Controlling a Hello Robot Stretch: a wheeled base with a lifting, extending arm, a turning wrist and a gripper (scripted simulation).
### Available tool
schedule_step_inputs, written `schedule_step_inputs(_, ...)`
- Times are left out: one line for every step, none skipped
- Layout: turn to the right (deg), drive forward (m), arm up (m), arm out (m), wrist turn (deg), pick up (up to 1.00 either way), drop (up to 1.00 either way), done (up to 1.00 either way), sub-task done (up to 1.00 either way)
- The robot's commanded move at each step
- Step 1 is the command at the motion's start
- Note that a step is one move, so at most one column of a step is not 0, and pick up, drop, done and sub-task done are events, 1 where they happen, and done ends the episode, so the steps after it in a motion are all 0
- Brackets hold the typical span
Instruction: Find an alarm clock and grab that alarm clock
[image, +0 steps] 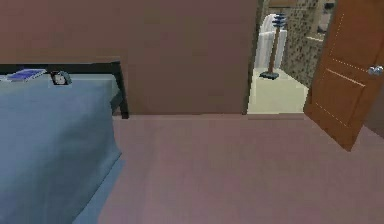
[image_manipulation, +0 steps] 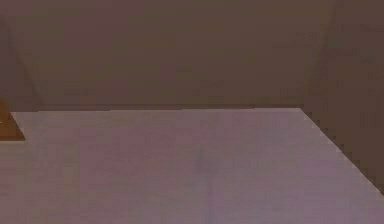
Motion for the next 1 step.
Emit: schedule_step_inputs(0.0, 1.0, 0.0, 0.0, 0.0, 0.0, 0.0, 0.0, 0.0)
